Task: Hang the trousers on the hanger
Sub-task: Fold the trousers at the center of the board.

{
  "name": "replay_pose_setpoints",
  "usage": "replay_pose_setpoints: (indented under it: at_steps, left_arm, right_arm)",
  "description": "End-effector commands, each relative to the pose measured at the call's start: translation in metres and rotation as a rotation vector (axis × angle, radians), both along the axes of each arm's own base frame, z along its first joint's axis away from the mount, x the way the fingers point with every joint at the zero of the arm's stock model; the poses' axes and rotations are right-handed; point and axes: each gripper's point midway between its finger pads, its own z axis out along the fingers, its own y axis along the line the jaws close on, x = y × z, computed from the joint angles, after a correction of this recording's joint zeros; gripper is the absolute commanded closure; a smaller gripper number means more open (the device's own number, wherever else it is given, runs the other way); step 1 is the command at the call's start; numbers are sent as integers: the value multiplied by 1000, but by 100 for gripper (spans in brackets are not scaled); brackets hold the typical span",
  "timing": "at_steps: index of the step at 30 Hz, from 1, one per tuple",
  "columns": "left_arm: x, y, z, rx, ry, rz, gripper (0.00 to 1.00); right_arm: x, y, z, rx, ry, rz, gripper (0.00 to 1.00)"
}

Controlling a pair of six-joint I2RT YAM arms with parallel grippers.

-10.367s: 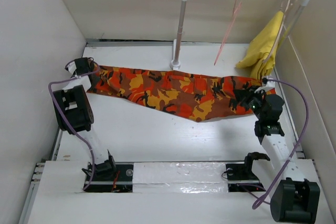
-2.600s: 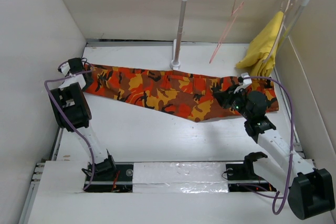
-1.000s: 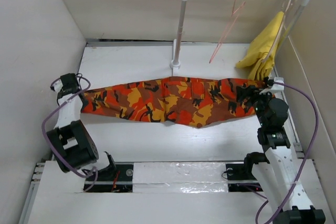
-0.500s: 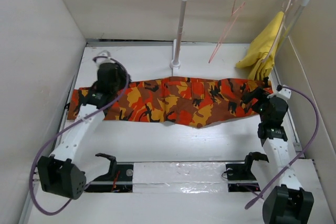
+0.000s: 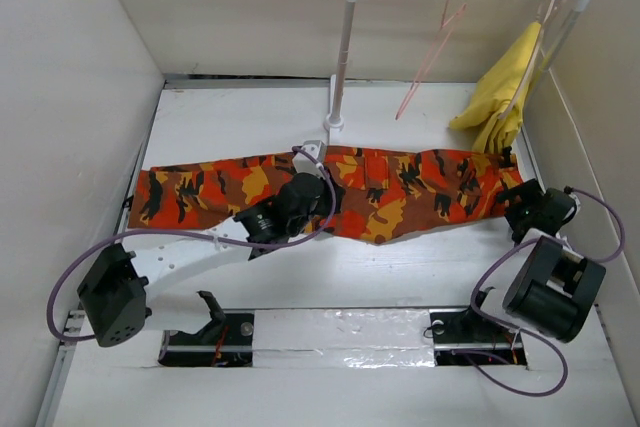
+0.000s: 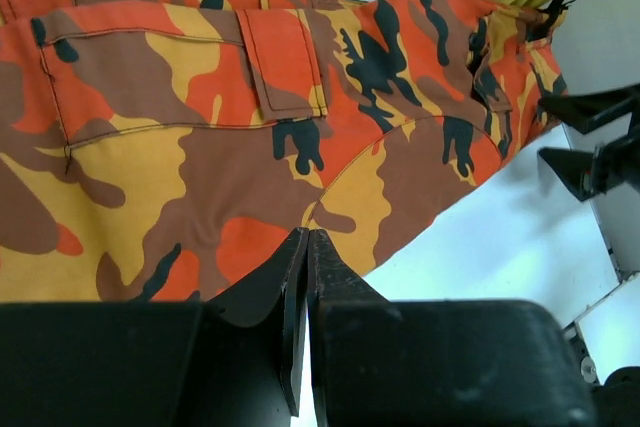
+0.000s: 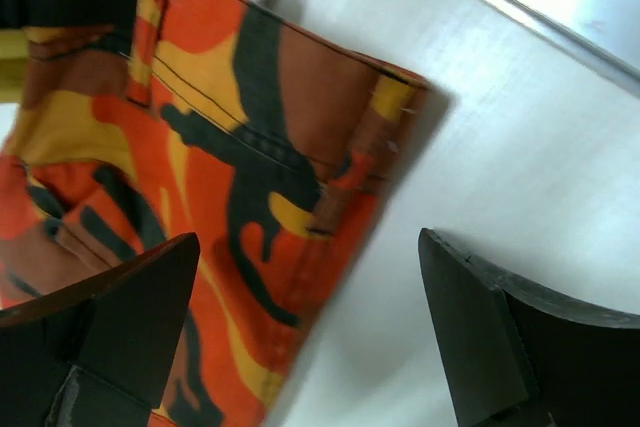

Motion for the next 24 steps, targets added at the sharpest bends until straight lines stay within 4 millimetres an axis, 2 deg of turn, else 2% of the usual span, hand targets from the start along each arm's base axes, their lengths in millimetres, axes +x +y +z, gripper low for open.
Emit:
replay_pose_setpoints:
  at_steps: [1, 2, 3, 5, 8, 9, 10, 12, 13, 15, 16, 17, 18, 19, 20, 23, 24]
  left_arm:
    - [6, 5, 16, -76, -88, 37, 100]
    - [4, 8, 15, -83, -92, 37, 100]
    - [1, 11, 17, -96, -100, 36, 100]
    - [-2, 18, 7, -88, -98, 40, 100]
    - [-5, 28, 1, -80, -111, 50, 99]
    - [-3, 33, 0, -77, -115, 68, 99]
    - [-2, 37, -6, -65, -105, 76, 98]
    - [6, 49, -10, -65, -97, 109, 98]
    - [7, 53, -15, -63, -88, 117, 97]
    - [11, 60, -17, -65, -86, 136, 97]
    - [11, 60, -19, -65, -88, 136, 97]
    - [11, 60, -19, -63, -87, 134, 97]
    - [11, 60, -21, -55, -84, 133, 98]
    - [11, 60, -23, -49, -80, 136, 98]
    - [11, 60, -25, -47, -76, 135, 98]
    - [10, 58, -31, -53, -63, 129, 98]
    - [9, 56, -35, -56, -52, 125, 99]
  right_arm:
    - [33, -3, 22, 43, -127, 37, 6]
    - [36, -2, 18, 53, -115, 38, 7]
    - [38, -5, 12, 63, -105, 24, 14]
    - [42, -3, 10, 67, -123, 28, 20]
    - [48, -1, 13, 66, -137, 8, 51]
    - [45, -2, 10, 53, -112, -9, 72]
    - [45, -1, 17, 31, -118, -12, 83]
    - [31, -3, 15, -18, -79, -38, 100]
    - [28, -1, 33, -61, -119, -34, 100]
    - [7, 7, 31, -97, -82, -36, 100]
    - [0, 10, 37, -114, -92, -37, 100]
    - [-6, 13, 70, -173, -179, -34, 100]
    - [-19, 18, 69, -193, -146, -18, 100]
    - [-25, 20, 83, -225, -174, -18, 100]
    - [-35, 25, 119, -299, -275, -18, 100]
    - [-48, 53, 161, -377, -356, 102, 100]
    - [-46, 76, 163, -371, -342, 229, 100]
